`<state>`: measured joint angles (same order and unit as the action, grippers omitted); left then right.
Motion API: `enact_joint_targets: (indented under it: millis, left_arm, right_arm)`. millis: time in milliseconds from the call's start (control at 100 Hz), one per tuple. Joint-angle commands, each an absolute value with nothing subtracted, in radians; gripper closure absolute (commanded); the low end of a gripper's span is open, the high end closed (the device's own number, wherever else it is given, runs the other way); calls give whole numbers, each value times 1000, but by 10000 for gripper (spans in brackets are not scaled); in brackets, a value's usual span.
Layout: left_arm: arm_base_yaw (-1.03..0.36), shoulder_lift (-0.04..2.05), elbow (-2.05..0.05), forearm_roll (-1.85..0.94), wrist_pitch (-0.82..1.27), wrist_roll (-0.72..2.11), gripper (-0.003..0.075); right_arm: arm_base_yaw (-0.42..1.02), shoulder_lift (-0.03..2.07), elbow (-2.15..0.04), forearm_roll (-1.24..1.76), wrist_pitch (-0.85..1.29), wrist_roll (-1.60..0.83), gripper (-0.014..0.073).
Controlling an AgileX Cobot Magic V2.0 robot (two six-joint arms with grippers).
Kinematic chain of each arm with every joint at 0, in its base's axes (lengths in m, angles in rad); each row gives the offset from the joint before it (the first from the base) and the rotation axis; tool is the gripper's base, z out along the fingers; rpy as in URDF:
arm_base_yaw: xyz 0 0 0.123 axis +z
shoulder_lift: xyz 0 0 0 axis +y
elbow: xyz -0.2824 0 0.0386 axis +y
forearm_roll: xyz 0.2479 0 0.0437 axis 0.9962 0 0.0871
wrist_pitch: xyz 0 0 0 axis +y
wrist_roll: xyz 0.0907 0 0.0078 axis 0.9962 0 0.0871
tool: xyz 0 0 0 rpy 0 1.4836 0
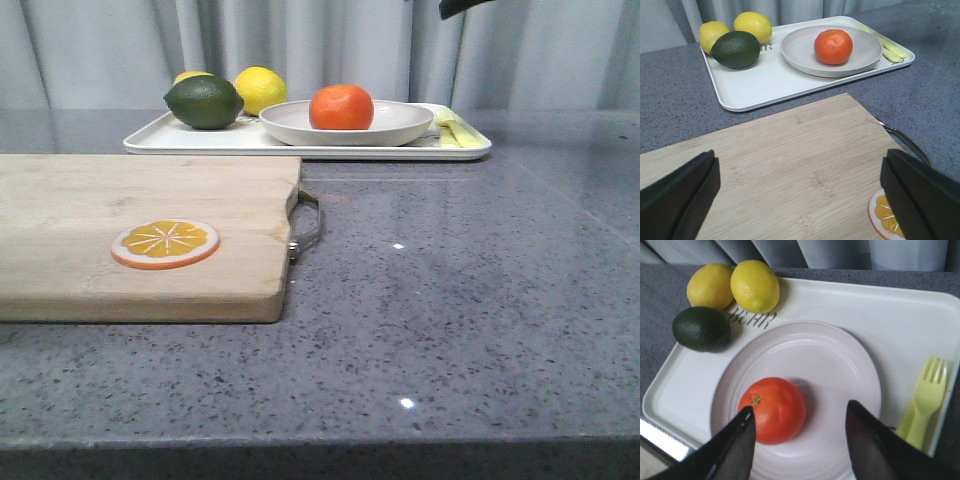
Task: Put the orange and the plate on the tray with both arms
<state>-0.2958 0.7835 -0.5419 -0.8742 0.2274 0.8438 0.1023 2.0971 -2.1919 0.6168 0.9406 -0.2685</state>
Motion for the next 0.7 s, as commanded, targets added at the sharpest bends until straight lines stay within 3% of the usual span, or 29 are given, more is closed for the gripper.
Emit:
enact_joint_targets:
  millis: [0,160,460,690]
  left_arm:
    - [-294,775,-571,-896,182,836,103]
    - [-294,775,-571,-896,182,836,103]
    - [-294,775,-571,-896,182,836,103]
    - [-294,775,-571,-906,182,836,103]
  right_arm:
    - [97,1989,-2228,556,972,-306,174]
    - [97,1891,-2225,382,1035,-306,174]
    - [95,1627,-2127,363,1062,-309,175]
    - [95,1315,-1763,354,946,-359,175]
